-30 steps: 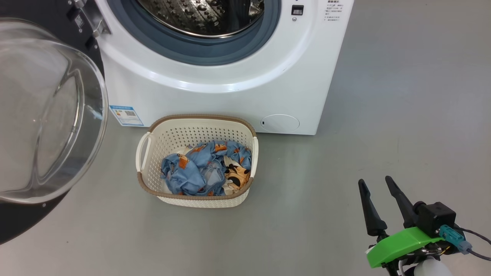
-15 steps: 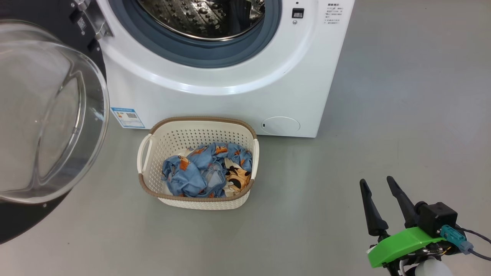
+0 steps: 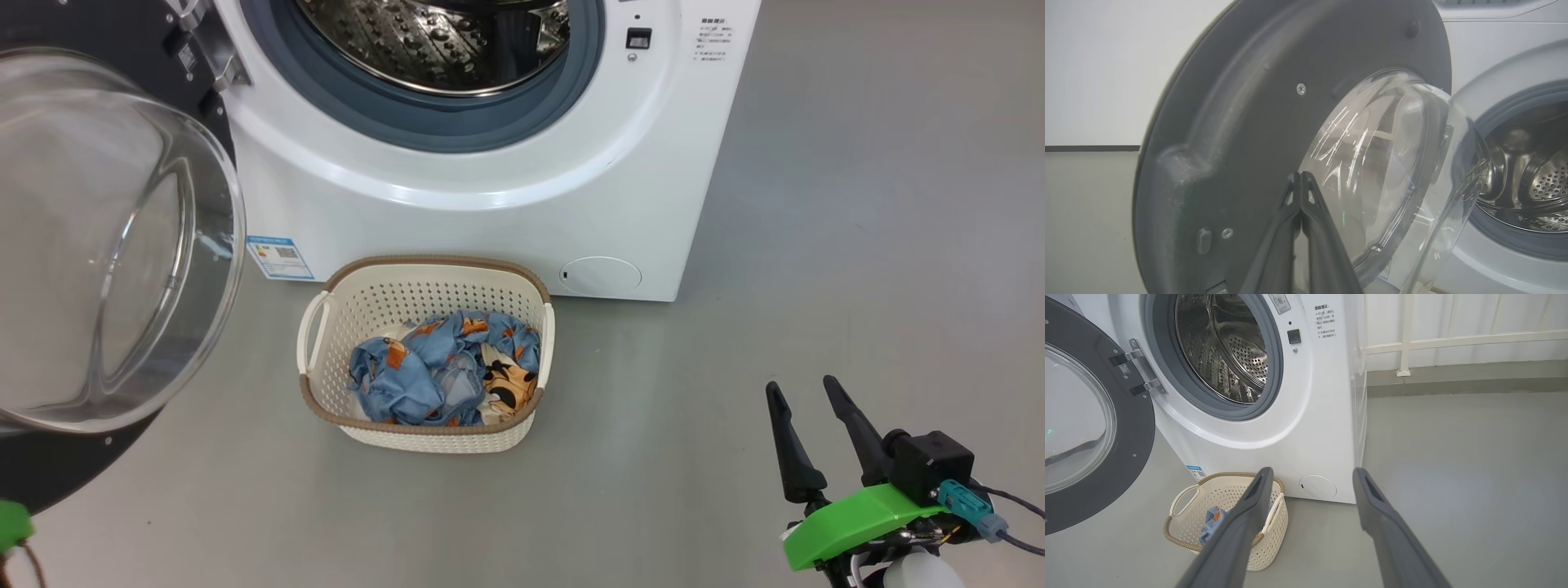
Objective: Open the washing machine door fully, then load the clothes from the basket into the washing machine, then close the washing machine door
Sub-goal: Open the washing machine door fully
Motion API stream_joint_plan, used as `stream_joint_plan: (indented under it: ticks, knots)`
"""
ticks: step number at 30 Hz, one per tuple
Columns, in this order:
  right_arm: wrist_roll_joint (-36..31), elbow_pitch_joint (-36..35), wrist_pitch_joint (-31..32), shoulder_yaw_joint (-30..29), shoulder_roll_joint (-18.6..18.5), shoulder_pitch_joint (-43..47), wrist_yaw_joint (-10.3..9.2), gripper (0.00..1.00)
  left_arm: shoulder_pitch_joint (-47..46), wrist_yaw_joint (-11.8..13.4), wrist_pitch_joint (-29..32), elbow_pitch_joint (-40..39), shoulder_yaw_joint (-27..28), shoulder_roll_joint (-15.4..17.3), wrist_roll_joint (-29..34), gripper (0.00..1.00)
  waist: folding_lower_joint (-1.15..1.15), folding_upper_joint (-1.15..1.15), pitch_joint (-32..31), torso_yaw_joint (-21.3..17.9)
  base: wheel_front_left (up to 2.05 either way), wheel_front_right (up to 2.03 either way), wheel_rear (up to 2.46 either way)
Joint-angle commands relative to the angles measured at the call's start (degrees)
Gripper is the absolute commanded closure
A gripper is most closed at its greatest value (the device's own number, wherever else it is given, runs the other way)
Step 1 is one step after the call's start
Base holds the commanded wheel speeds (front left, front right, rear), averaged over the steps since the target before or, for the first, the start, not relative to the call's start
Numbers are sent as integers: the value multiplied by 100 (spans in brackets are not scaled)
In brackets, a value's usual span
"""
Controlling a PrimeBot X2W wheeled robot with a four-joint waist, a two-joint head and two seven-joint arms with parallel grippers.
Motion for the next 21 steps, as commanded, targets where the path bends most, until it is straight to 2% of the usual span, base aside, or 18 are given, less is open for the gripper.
stream_joint_plan:
  ticks: [1,7,8,10,11,12,13,21]
  knots:
    - [67,-117,-43,157,8,-126,16,0,92,-12,-31,-355,-21,129,-29,100,0,0,-9,-9,0,0,0]
    - [89,-116,-43,165,8,-109,16,0,441,-12,-31,-890,-489,-85,-27,100,0,0,-33,-36,0,0,0]
    - [93,-113,-43,169,8,-107,16,0,507,-12,-31,-958,-578,-101,-18,94,0,0,-41,-43,0,0,0]
    - [101,-109,-43,180,8,-106,16,0,614,-12,-31,-1075,-730,-123,-29,55,0,0,-58,-62,0,0,0]
    - [106,-109,-43,184,8,-107,16,0,667,-12,-31,-1130,-806,-129,-24,32,0,0,-66,-74,0,0,0]
    - [109,-110,-43,186,8,-108,16,0,709,-12,-31,-1184,-858,-135,-46,4,0,0,-74,-85,0,0,0]
    - [115,-112,-43,187,8,-106,16,0,765,-13,-31,-1217,-923,-138,-43,0,0,0,-86,-98,0,0,0]
    - [143,-162,-43,229,8,-52,16,0,1143,105,-31,-1351,-1417,-144,-215,0,0,0,-197,-267,0,0,0]
